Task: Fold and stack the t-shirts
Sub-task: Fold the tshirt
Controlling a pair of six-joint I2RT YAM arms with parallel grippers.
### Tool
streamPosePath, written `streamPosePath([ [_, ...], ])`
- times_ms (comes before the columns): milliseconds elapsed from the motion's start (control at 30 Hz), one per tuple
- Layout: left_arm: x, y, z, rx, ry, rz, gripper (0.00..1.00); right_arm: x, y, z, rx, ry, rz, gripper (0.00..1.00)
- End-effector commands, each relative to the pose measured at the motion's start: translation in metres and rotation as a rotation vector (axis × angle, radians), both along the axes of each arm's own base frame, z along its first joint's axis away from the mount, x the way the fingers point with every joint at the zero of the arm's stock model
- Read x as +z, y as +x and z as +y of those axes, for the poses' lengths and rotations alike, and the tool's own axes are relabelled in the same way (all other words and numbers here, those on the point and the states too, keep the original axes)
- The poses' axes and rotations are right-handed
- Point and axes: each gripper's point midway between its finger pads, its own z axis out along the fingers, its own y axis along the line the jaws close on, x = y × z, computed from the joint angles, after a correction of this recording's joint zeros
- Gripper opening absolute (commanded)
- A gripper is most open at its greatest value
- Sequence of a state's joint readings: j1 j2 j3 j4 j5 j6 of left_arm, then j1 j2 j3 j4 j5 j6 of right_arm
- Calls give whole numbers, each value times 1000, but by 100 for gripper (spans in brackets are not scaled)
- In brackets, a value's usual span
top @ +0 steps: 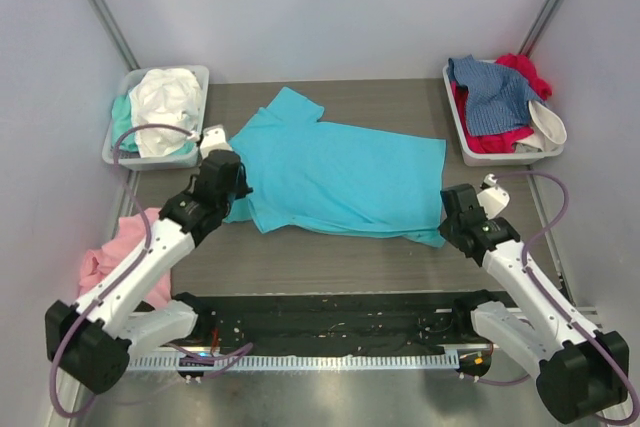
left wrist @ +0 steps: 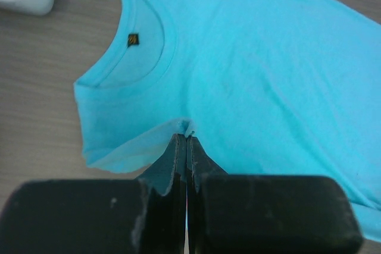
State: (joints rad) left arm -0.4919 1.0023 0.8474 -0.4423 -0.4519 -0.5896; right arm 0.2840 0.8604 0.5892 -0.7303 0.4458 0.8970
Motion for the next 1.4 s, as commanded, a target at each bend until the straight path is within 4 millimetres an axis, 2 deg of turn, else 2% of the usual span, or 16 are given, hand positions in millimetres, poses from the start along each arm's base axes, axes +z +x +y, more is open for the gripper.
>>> streamPosePath([
  [0, 40, 47, -26, -59, 10, -127, 0, 28, 23, -2, -42, -2, -100, 1],
  [133, 41, 74, -41, -96, 49, -130, 0, 32, 26, -3, -48, -10, -110, 1],
  [167, 48, 81, -44, -100, 48, -142, 0, 33, 27, -4, -53, -14, -113, 1],
  [200, 39, 87, -48, -107, 64, -121, 0, 35, 28, -3, -51, -13, -117, 1],
  [267, 47, 97, -54, -124, 75, -136, 0, 37, 29, -4, -54, -18, -121, 1],
  [300, 42, 102, -57, -130, 88, -125, 0, 38, 30, -5, -55, -21, -123, 1],
  [333, 48, 108, -59, -131, 84, -140, 0, 38, 30, -5, -58, -23, -125, 1],
  [400, 39, 117, -63, -143, 110, -120, 0, 38, 32, -6, -61, -28, -124, 1],
  [467, 46, 124, -67, -151, 113, -132, 0, 37, 32, -6, -62, -32, -118, 1],
  [633, 38, 145, -81, -177, 125, -118, 0, 32, 33, -8, -71, -44, -102, 1],
  [733, 40, 155, -90, -193, 119, -122, 0, 29, 33, -9, -76, -56, -94, 1],
  [767, 34, 158, -92, -196, 125, -107, 0, 29, 34, -10, -79, -59, -95, 1],
  [900, 30, 168, -97, -204, 136, -100, 0, 31, 39, -12, -83, -76, -101, 1],
  [1367, 33, 190, -103, -199, 174, -108, 0, 24, 75, -5, -47, -117, -99, 1],
])
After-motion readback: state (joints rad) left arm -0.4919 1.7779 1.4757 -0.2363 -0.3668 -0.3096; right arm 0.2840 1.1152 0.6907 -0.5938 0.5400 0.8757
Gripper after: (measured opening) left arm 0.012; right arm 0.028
